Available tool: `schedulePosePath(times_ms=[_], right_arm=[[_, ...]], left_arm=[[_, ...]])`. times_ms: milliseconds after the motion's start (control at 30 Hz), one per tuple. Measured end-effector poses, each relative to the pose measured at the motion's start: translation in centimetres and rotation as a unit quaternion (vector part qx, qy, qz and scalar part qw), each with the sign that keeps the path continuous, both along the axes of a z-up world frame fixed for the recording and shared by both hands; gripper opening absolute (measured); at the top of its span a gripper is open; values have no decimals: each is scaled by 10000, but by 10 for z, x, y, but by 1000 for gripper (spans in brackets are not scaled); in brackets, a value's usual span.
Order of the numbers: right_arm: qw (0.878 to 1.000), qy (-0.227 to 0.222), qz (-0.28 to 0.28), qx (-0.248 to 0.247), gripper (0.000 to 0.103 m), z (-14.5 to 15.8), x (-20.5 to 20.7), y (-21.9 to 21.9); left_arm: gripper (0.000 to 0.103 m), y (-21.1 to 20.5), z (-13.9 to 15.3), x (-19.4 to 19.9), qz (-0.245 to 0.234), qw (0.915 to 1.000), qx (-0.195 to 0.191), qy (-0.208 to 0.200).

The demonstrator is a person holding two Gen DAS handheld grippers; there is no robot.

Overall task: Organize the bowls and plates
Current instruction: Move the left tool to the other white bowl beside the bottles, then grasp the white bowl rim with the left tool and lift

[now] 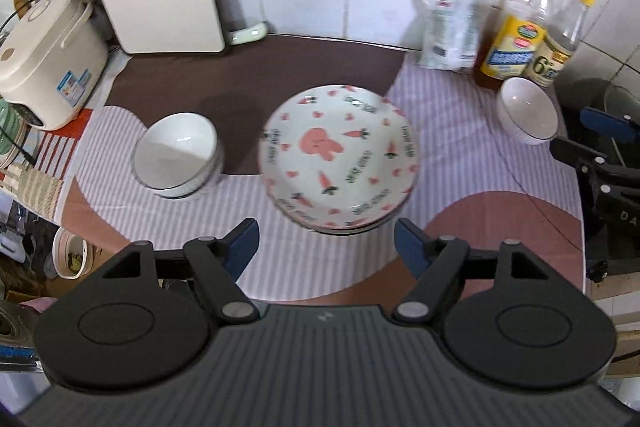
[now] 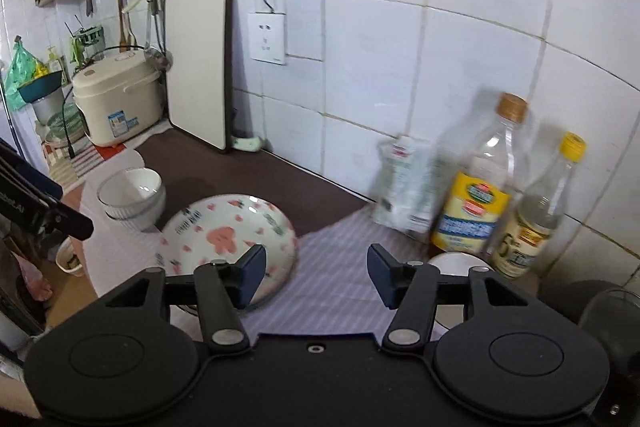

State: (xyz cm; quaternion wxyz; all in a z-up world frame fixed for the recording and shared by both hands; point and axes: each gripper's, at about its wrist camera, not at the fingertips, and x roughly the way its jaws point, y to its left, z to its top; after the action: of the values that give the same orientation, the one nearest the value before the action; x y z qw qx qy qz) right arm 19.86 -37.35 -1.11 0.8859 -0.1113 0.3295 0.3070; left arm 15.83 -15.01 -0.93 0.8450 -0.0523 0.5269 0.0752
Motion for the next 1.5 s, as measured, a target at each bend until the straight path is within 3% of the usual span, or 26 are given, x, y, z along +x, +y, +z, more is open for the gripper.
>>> schedulePosePath(times_ms=[167, 433, 533, 700, 833, 933, 1100, 1233, 1367, 1500], right_arm=[[9997, 30, -207, -85, 72, -11, 7, -24], [9965, 412, -531, -494, 76, -45, 28, -35], [9946, 536, -691, -553, 92, -62, 36, -39], [9890, 809, -1154, -457, 93, -93, 54, -50], [9822, 959, -1521, -543, 93, -126, 70, -56], [9748, 1254, -1823, -281, 93, -148, 83, -67], [9682, 1338, -2112, 109, 93, -167, 97, -78], [9688, 1240, -2130, 253, 93, -179, 106, -77], [9738, 1074, -1987, 265, 93, -190, 115, -70], [9759, 819, -1988, 382, 93, -198, 123, -67]], left_arm=[[81, -33, -4, 18, -159, 9999, 20, -55], [92, -70, -29, 58, -368, 9992, 138, 36], [93, -81, -43, 73, -466, 9986, 223, 132], [93, -95, -66, 102, -536, 9983, 218, 61], [93, -105, -82, 132, -529, 9986, -43, -49], [93, -116, -93, 153, -572, 9980, -252, -113], [93, -139, -110, 185, -679, 9959, -548, -229], [93, -158, -125, 211, -775, 9929, -875, -221], [93, -174, -146, 232, -767, 9924, -954, -121], [93, -179, -166, 250, -504, 9930, -1063, -45]])
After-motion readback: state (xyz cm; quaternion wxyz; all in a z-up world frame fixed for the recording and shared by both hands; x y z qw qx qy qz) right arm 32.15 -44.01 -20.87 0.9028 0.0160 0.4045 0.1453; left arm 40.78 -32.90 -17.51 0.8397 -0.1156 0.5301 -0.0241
